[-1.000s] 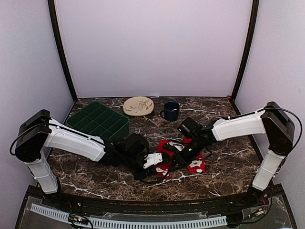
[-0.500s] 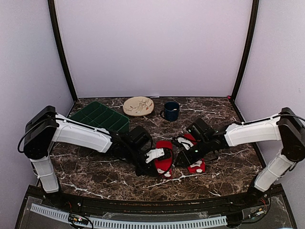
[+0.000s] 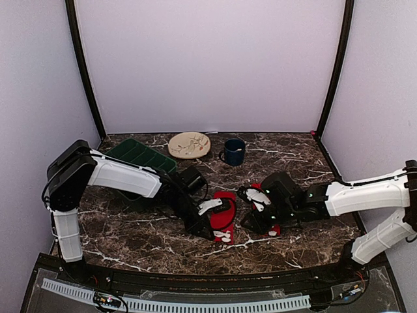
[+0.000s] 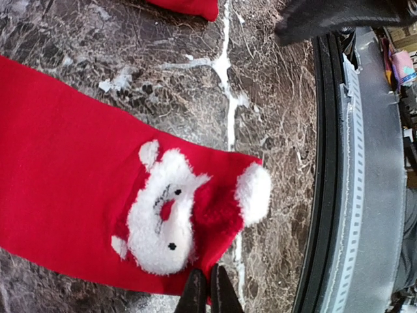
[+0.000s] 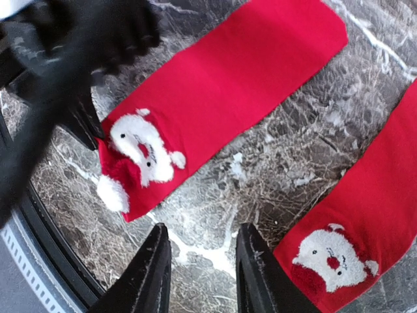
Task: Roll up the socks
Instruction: Roll the sock at the center of the board.
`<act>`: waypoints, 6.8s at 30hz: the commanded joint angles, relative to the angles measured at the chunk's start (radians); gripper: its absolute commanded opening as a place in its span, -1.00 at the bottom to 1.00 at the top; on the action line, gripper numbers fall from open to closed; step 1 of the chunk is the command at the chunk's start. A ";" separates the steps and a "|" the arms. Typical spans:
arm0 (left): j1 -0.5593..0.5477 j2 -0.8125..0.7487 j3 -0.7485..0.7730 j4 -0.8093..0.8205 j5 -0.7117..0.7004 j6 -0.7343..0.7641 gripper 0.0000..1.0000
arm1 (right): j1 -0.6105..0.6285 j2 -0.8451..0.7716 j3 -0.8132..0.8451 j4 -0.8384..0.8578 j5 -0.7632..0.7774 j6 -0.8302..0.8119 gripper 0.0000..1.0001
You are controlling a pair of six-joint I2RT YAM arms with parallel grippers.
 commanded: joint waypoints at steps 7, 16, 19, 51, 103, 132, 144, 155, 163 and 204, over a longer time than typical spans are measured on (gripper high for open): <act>0.064 0.015 0.019 -0.003 0.214 -0.091 -1.00 | 0.111 -0.033 -0.024 0.092 0.121 -0.103 -0.30; 0.080 0.061 0.025 -0.033 0.267 -0.097 -1.00 | 0.179 0.022 0.009 0.113 0.079 -0.178 -0.26; 0.083 0.075 0.029 -0.039 0.282 -0.096 -1.00 | 0.189 0.054 0.029 0.101 0.048 -0.196 -0.25; 0.121 0.148 0.062 -0.106 0.369 -0.062 -1.00 | 0.201 0.213 0.075 0.180 -0.026 -0.324 -0.38; 0.164 0.054 -0.059 0.045 0.250 -0.201 -0.13 | 0.032 0.329 0.112 0.170 -0.342 -0.172 -1.00; 0.197 -0.145 -0.264 0.241 -0.144 -0.331 0.37 | -0.047 0.348 0.125 0.143 -0.494 -0.104 -1.00; 0.116 -0.426 -0.458 0.464 -0.418 -0.257 0.37 | -0.118 0.419 0.190 0.075 -0.683 -0.046 -1.00; -0.158 -0.397 -0.451 0.483 -0.730 0.062 0.37 | -0.163 0.477 0.234 0.058 -0.840 0.066 -1.00; -0.238 -0.381 -0.492 0.565 -0.820 0.237 0.33 | -0.174 0.515 0.236 0.056 -0.886 0.118 -1.00; -0.348 -0.204 -0.500 0.821 -0.880 0.632 -0.27 | -0.196 0.565 0.227 0.120 -1.000 0.226 -1.00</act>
